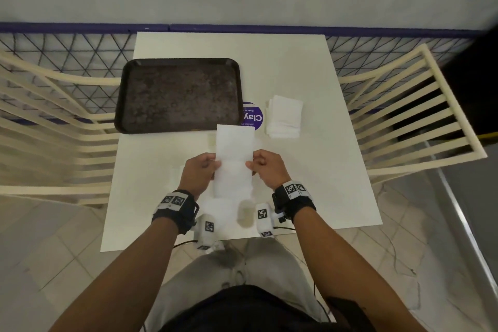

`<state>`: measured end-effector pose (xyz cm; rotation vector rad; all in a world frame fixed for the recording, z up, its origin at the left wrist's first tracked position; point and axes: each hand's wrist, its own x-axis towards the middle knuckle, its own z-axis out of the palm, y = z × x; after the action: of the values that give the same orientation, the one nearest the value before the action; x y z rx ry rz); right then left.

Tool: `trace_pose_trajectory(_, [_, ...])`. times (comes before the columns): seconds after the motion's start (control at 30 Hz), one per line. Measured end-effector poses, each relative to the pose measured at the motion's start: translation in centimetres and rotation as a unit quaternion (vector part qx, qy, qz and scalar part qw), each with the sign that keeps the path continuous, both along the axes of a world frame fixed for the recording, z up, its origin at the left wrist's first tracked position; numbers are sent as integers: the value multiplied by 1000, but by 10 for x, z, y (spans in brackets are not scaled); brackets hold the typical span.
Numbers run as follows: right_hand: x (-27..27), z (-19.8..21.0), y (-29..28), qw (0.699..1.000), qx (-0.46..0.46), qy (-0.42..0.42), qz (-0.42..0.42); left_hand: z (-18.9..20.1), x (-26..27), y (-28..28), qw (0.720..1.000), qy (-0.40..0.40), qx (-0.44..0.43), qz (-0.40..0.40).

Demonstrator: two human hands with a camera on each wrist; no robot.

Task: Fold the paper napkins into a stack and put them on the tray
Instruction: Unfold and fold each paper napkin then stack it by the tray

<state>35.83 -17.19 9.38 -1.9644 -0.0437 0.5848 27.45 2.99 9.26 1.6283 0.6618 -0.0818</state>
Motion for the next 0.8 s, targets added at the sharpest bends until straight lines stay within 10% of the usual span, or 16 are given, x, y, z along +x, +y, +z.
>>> trace_pose_trajectory(0.43, [10,26,19,995,55,72,-34,14,12,12,989,11,-126,73])
trace_pose_trajectory(0.8, [31,20,21,999,-6,-32,31,7,25,3,998,-2,28,55])
